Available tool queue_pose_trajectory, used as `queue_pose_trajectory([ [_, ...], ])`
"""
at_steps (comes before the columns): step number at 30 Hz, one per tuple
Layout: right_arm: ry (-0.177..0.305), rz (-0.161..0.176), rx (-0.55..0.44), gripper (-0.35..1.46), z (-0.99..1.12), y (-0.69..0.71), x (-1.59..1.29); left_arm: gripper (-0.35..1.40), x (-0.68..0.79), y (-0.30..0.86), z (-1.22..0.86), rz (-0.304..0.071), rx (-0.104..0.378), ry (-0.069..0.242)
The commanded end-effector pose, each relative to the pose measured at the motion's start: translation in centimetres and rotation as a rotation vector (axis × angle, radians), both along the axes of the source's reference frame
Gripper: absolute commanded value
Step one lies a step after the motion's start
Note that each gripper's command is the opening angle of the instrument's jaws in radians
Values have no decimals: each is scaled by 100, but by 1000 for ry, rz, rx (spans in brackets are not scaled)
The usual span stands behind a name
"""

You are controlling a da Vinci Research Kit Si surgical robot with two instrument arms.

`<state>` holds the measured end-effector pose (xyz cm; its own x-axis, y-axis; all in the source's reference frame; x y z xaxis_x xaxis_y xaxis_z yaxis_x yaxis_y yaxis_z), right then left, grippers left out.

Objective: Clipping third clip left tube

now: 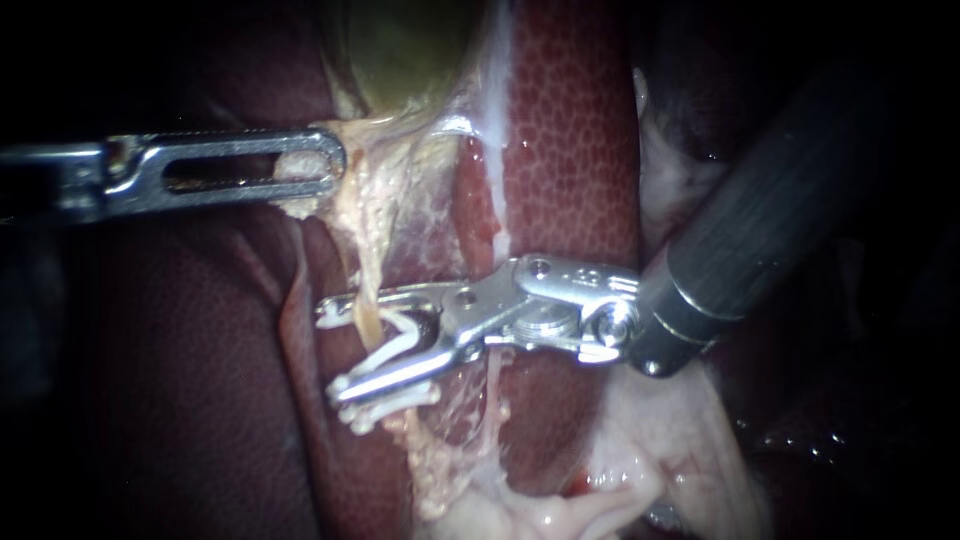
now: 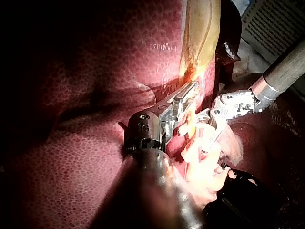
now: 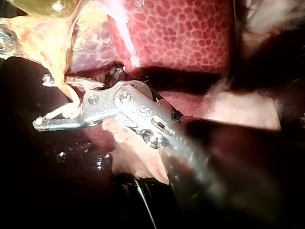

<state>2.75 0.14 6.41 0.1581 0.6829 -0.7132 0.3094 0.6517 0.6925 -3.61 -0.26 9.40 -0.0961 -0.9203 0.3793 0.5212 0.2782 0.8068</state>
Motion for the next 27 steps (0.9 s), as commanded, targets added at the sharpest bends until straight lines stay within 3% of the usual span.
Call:
queue_pose_trajectory([
  [1, -1, 0, 0, 52, 0, 1, -1, -16, 0, 0, 0, 0, 0, 0],
  [12, 0, 0, 1, 37, 0, 2, -2, -16, 0, -1, 0, 0, 0, 0],
  [21, 2, -6, 7, -3, 3, 4, -8, -16, -1, -1, 1, 0, -1, 1],
  [27, 3, -7, 7, -15, 4, 5, -9, -16, -1, -2, 1, -1, -1, 1],
])
